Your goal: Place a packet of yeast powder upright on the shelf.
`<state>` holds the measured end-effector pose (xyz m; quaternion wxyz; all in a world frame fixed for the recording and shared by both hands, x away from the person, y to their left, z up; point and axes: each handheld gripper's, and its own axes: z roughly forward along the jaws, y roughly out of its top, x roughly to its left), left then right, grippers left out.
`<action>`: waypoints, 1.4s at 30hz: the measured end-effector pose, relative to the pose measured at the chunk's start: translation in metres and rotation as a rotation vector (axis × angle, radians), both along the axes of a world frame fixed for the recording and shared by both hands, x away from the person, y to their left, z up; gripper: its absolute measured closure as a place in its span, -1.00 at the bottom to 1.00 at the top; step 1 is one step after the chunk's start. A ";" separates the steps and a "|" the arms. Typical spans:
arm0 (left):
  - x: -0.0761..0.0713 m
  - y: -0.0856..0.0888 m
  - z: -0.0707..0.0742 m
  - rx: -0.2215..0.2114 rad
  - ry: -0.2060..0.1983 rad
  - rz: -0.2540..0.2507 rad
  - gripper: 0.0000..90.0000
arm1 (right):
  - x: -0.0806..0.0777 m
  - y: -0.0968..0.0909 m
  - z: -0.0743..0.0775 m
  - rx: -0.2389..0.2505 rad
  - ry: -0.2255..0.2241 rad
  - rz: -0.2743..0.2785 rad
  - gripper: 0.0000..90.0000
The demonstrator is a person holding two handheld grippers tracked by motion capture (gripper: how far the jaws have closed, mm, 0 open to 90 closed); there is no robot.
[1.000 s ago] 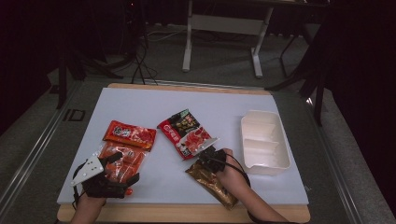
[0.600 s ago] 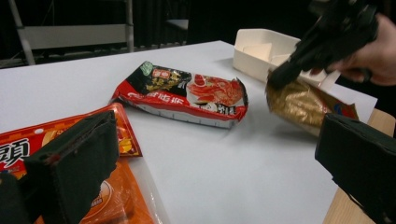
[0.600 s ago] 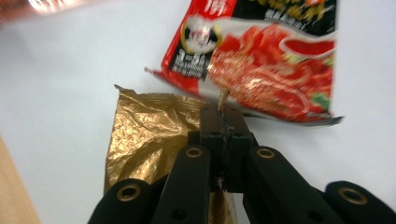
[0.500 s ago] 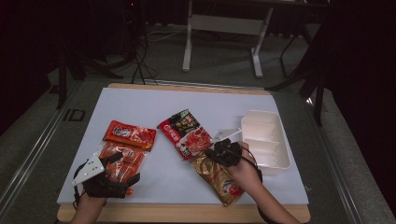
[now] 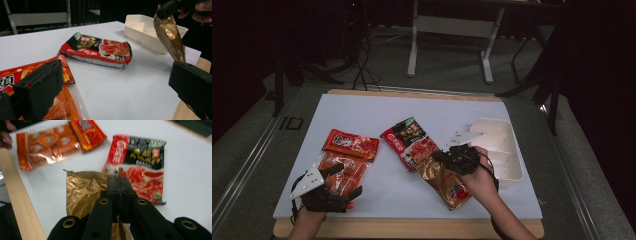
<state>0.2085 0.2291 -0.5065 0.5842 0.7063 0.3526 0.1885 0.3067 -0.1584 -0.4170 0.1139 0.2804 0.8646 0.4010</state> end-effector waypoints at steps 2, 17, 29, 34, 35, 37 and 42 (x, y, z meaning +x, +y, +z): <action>0.000 0.000 0.000 -0.003 -0.001 0.002 -1.00 | 0.000 -0.001 0.008 0.023 -0.012 0.000 1.00; -0.001 -0.006 0.000 0.007 0.005 -0.015 -1.00 | 0.021 -0.013 0.039 0.122 -0.090 -0.059 0.99; 0.000 -0.006 -0.001 0.005 0.010 -0.019 -1.00 | 0.051 -0.022 0.056 0.155 -0.144 -0.134 0.99; 0.000 -0.006 -0.001 0.007 0.011 -0.020 -1.00 | 0.069 -0.032 0.068 0.172 -0.164 -0.187 0.99; 0.000 -0.006 -0.001 0.003 0.009 -0.017 -1.00 | 0.072 -0.034 0.070 0.171 -0.166 -0.196 0.99; 0.001 -0.005 -0.001 -0.001 0.010 -0.015 -1.00 | 0.077 -0.038 0.073 0.169 -0.172 -0.214 0.99; 0.001 -0.006 -0.002 0.005 0.014 -0.018 -1.00 | 0.089 -0.049 0.078 0.167 -0.178 -0.257 0.99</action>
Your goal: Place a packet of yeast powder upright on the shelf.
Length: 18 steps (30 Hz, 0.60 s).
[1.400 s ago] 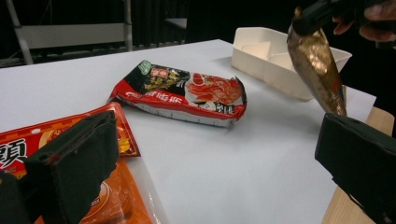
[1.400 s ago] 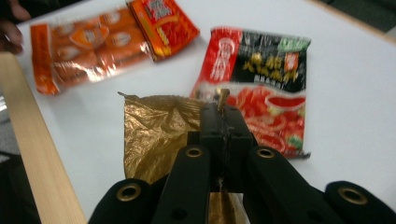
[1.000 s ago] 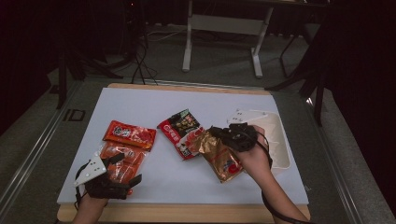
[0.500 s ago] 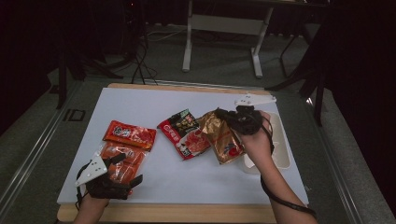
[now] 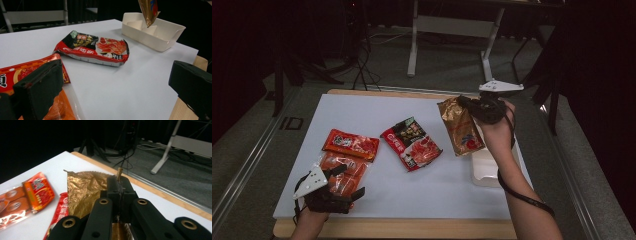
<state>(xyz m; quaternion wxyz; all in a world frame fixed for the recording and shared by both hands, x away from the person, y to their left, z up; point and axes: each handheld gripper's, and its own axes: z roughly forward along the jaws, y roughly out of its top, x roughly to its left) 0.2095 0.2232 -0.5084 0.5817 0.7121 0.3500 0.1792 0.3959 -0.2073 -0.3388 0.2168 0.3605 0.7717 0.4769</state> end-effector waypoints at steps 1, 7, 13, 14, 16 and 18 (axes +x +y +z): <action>0.000 0.000 0.000 -0.001 0.001 0.001 -1.00 | 0.002 -0.002 0.001 -0.003 -0.005 -0.011 0.99; 0.001 -0.001 -0.002 0.007 0.010 -0.003 -1.00 | 0.012 -0.018 0.007 -0.017 -0.006 -0.061 0.99; -0.002 0.001 -0.002 0.007 0.009 0.010 -1.00 | 0.026 -0.039 0.009 -0.010 -0.008 -0.125 0.99; -0.002 0.001 -0.002 0.009 0.009 0.012 -1.00 | 0.028 -0.043 0.009 -0.009 -0.008 -0.129 0.99; -0.003 0.002 -0.002 0.007 0.008 0.016 -1.00 | 0.033 -0.050 0.008 0.000 -0.007 -0.150 0.99; -0.004 0.003 -0.002 0.008 0.007 0.022 -1.00 | 0.038 -0.058 0.007 0.016 -0.005 -0.169 0.99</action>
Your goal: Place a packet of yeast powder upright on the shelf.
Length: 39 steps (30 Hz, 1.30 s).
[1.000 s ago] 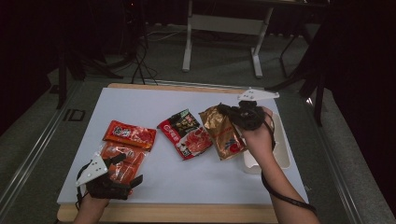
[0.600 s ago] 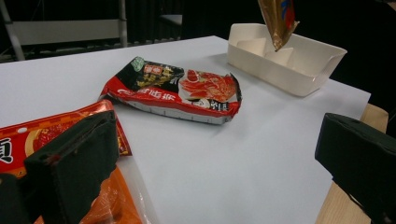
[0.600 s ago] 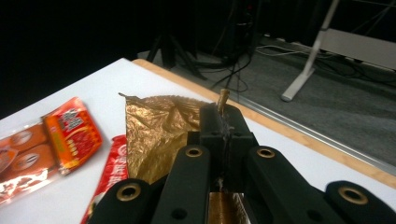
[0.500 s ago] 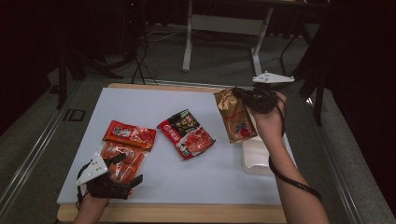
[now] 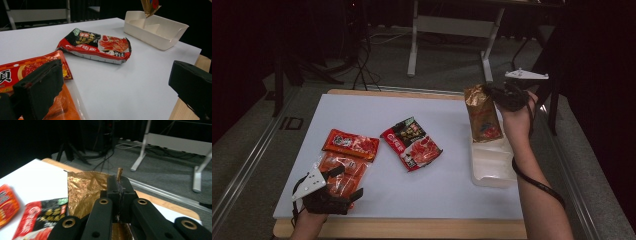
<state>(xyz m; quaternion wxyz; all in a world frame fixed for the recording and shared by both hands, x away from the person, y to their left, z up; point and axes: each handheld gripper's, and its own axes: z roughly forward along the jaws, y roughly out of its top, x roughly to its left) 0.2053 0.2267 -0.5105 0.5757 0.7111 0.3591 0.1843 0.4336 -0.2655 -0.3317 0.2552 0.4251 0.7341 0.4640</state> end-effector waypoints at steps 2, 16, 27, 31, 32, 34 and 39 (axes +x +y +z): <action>-0.001 0.001 0.000 -0.001 0.000 0.003 -1.00 | 0.006 -0.008 -0.001 0.013 0.003 -0.017 0.99; -0.009 0.007 0.000 0.000 0.000 0.031 -1.00 | 0.040 -0.042 -0.014 0.106 -0.011 -0.146 0.99; -0.014 0.011 -0.001 -0.004 0.007 0.054 -1.00 | 0.062 -0.049 -0.035 0.134 -0.025 -0.169 0.98; -0.014 0.012 -0.001 -0.005 0.010 0.056 -1.00 | 0.066 -0.049 -0.045 0.136 -0.010 -0.161 0.98; -0.014 0.011 -0.001 -0.007 0.009 0.056 -1.00 | 0.066 -0.050 -0.047 0.137 -0.007 -0.165 0.98; -0.014 0.011 -0.001 -0.003 0.010 0.055 -1.00 | 0.065 -0.051 -0.051 0.154 0.003 -0.168 0.98; -0.014 0.011 -0.001 0.002 0.008 0.052 -1.00 | 0.061 -0.052 -0.059 0.167 0.018 -0.154 0.98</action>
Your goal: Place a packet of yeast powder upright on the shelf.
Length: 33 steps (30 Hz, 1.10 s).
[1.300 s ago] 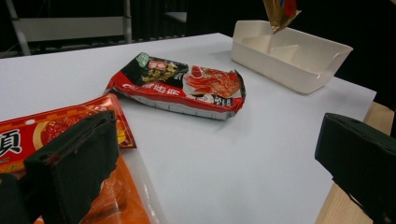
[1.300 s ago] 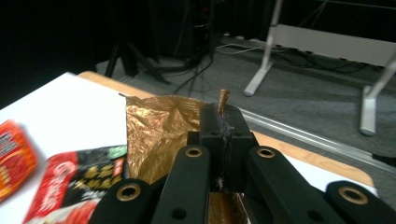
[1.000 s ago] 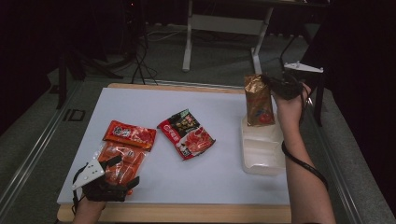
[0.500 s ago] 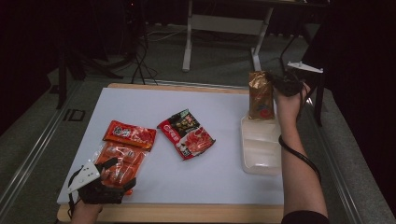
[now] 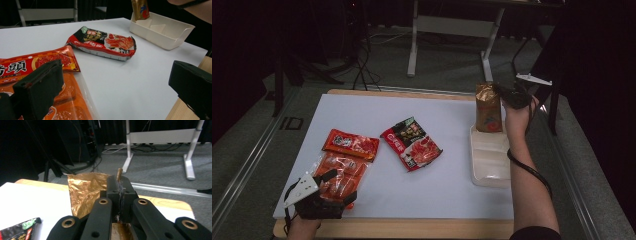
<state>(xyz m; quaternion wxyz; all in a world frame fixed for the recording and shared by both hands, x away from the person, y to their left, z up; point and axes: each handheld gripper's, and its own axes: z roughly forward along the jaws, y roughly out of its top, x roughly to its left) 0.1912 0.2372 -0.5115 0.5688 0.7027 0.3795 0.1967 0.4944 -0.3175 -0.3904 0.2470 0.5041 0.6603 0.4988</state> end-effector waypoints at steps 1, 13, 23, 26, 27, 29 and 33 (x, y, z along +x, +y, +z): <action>0.000 0.000 0.000 0.000 0.000 0.000 -1.00 | -0.001 0.000 -0.002 -0.001 0.007 0.004 0.98; 0.000 -0.001 0.000 0.004 -0.002 -0.003 -1.00 | -0.018 -0.007 -0.015 0.019 0.049 -0.013 0.97; 0.000 -0.001 0.000 0.004 -0.001 -0.004 -1.00 | -0.029 -0.024 -0.026 0.006 0.090 -0.050 0.96; 0.000 -0.002 0.000 0.006 0.000 -0.006 -1.00 | -0.032 -0.030 -0.027 0.000 0.090 -0.065 0.95; 0.000 -0.002 0.000 0.007 -0.001 -0.005 -1.00 | -0.033 -0.032 -0.027 0.001 0.090 -0.070 0.94; -0.001 -0.001 0.000 0.007 -0.001 -0.005 -1.00 | -0.036 -0.037 -0.028 -0.006 0.088 -0.082 0.93; 0.000 -0.001 0.000 0.005 0.001 -0.004 -1.00 | -0.040 -0.041 -0.028 -0.018 0.090 -0.087 0.91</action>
